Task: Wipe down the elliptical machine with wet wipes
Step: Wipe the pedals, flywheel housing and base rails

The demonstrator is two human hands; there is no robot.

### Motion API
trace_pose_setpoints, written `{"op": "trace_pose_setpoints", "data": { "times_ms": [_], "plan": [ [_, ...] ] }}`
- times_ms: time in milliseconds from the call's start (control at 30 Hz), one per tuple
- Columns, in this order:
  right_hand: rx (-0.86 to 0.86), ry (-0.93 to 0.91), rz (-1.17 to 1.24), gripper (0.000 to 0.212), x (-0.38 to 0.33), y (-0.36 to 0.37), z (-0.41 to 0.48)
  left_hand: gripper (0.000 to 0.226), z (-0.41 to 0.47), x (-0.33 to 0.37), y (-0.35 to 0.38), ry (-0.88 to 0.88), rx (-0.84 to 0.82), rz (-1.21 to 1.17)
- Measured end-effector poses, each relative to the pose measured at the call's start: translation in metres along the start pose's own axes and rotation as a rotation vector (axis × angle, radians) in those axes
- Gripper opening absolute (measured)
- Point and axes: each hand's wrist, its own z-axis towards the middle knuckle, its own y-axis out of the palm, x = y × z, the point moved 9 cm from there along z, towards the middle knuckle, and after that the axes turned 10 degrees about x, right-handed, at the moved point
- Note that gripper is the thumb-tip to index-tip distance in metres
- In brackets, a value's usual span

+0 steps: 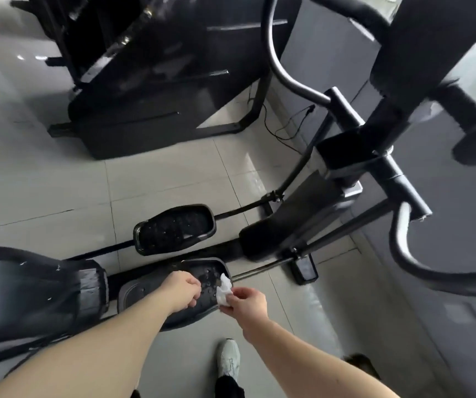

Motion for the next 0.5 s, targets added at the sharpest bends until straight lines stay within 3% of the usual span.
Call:
{"op": "trace_pose_setpoints", "data": {
  "times_ms": [300, 500],
  "plan": [
    [0.279, 0.076, 0.094, 0.009, 0.068, 0.068, 0.045, 0.017, 0.119, -0.083, 0.018, 0.043, -0.042, 0.066],
    [0.274, -0.173, -0.280, 0.011, 0.083, 0.134, 0.161, 0.019, 0.227, -0.129, 0.021, 0.193, 0.196, 0.242]
  ]
}}
